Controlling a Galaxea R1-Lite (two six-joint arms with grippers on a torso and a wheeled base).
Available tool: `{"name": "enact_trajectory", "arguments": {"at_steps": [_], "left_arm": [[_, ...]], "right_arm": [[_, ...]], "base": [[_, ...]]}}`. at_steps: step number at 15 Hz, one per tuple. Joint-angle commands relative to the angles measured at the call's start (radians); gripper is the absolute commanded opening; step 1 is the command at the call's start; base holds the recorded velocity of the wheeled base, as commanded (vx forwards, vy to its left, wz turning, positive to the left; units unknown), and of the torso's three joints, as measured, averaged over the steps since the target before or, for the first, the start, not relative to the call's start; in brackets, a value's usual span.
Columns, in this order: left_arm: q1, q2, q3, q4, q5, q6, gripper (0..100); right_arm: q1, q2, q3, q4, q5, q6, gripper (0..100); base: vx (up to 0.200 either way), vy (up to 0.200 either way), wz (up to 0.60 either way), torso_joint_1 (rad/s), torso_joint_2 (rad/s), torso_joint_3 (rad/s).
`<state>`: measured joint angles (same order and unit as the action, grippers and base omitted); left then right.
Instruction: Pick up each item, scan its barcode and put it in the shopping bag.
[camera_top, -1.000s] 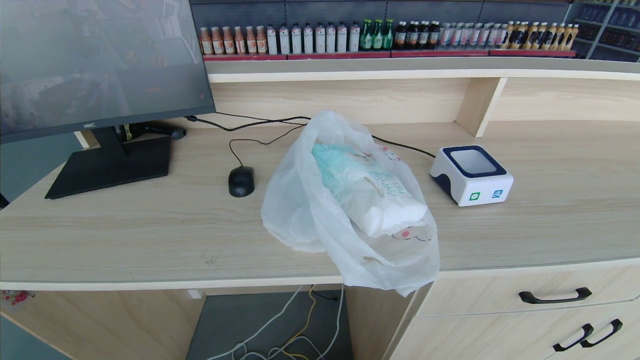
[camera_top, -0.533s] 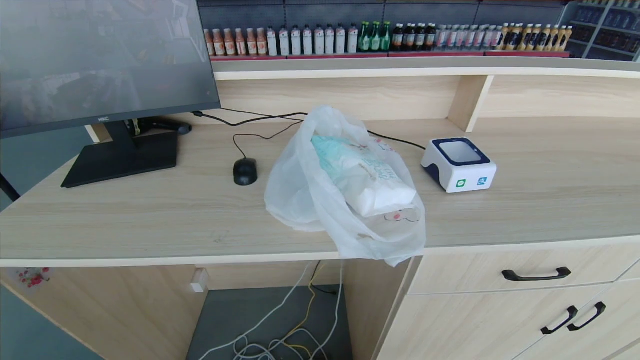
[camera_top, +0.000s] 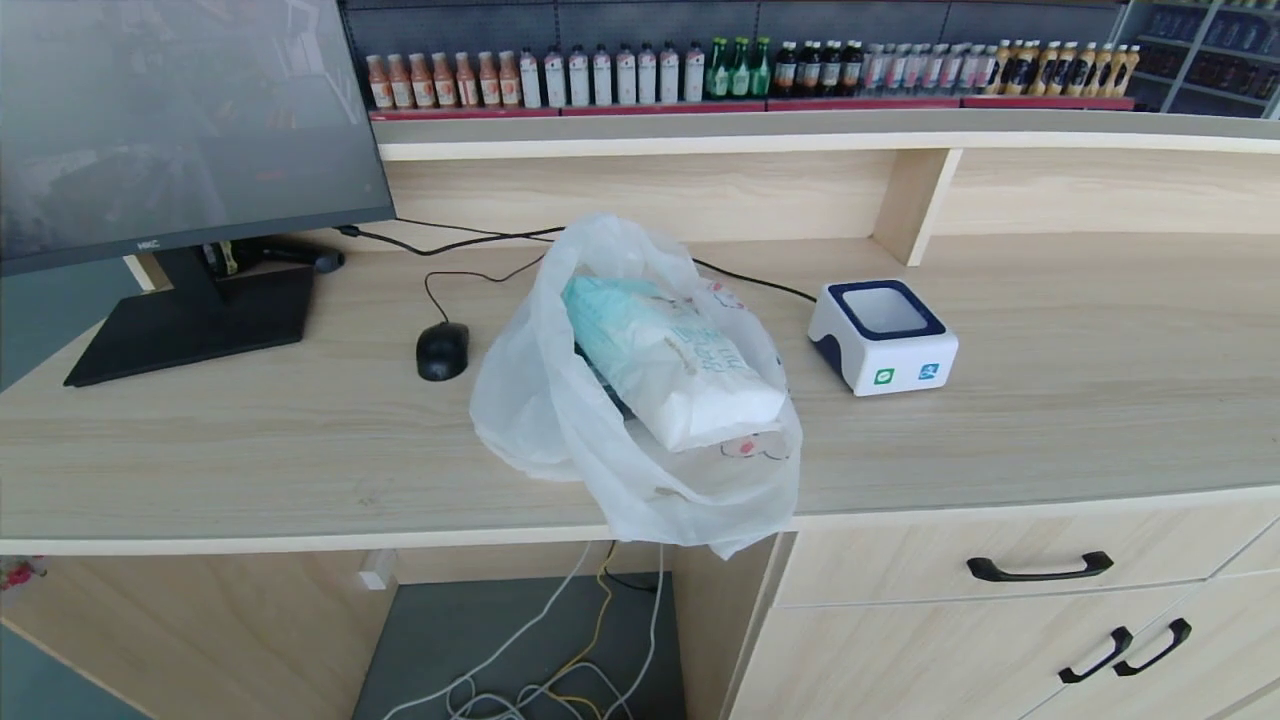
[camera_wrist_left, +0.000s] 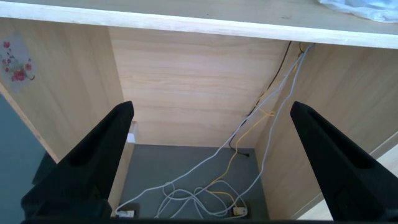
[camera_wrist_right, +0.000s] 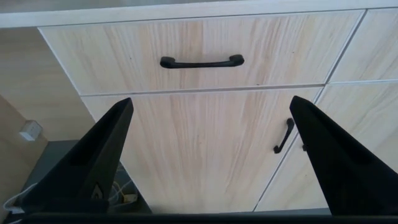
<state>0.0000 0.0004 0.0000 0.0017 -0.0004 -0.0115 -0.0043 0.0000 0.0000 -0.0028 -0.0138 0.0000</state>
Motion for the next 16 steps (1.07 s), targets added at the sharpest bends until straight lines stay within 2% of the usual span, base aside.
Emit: {"name": "enact_trajectory", "arguments": {"at_steps": [1, 15, 16], "left_arm": [[0.000, 0.001, 0.000, 0.000, 0.000, -0.002, 100], [0.000, 0.000, 0.000, -0.002, 0.000, 0.002, 100], [-0.002, 0.000, 0.000, -0.003, 0.000, 0.002, 100]], "right_arm": [[0.000, 0.000, 0.000, 0.000, 0.000, 0.000, 100], [0.000, 0.000, 0.000, 0.000, 0.000, 0.005, 100], [0.000, 0.000, 0.000, 0.000, 0.000, 0.005, 100]], "base": [[0.000, -0.200, 0.00, 0.012, 0.00, 0.002], [0.000, -0.200, 0.00, 0.003, 0.00, 0.003], [0.000, 0.000, 0.00, 0.000, 0.00, 0.000]]}}
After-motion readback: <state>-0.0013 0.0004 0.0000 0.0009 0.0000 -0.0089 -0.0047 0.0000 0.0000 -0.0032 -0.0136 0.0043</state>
